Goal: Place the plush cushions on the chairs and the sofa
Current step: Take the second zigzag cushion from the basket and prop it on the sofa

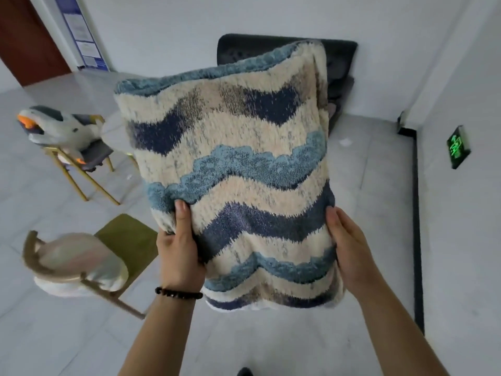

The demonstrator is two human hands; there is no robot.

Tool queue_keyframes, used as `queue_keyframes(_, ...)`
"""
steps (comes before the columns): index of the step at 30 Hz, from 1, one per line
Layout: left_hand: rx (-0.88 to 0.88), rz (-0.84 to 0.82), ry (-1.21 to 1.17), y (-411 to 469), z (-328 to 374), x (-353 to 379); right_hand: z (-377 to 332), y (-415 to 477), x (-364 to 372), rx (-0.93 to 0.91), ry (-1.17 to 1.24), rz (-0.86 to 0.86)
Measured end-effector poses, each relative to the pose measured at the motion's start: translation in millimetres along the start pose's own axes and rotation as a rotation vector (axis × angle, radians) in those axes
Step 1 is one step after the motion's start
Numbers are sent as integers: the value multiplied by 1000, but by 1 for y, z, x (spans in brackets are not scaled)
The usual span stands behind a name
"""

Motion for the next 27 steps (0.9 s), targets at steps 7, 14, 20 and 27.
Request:
queue_keyframes(7, -15, -262, 101, 111, -61, 174, 20, 155, -85, 81, -93, 245)
queue_keyframes(14, -61, -402, 111, 231, -169, 384, 65, 374, -184, 218, -190, 352)
queue_keyframes(20, -51, -373, 117, 341, -196, 517, 19, 567, -232, 236, -190, 339)
queue_keyframes(27, -18, -292, 126, 496, -262, 620, 28, 773, -245, 242, -360, 165)
Point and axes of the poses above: each hand's wrist, its own y-axis towards the middle knuckle, its own x-axis out of the palm, z = x × y, the point moved 5 cm from there along y, towards the middle knuckle, and after that the axes turned 11 degrees about -y, right-handed, at the moved point
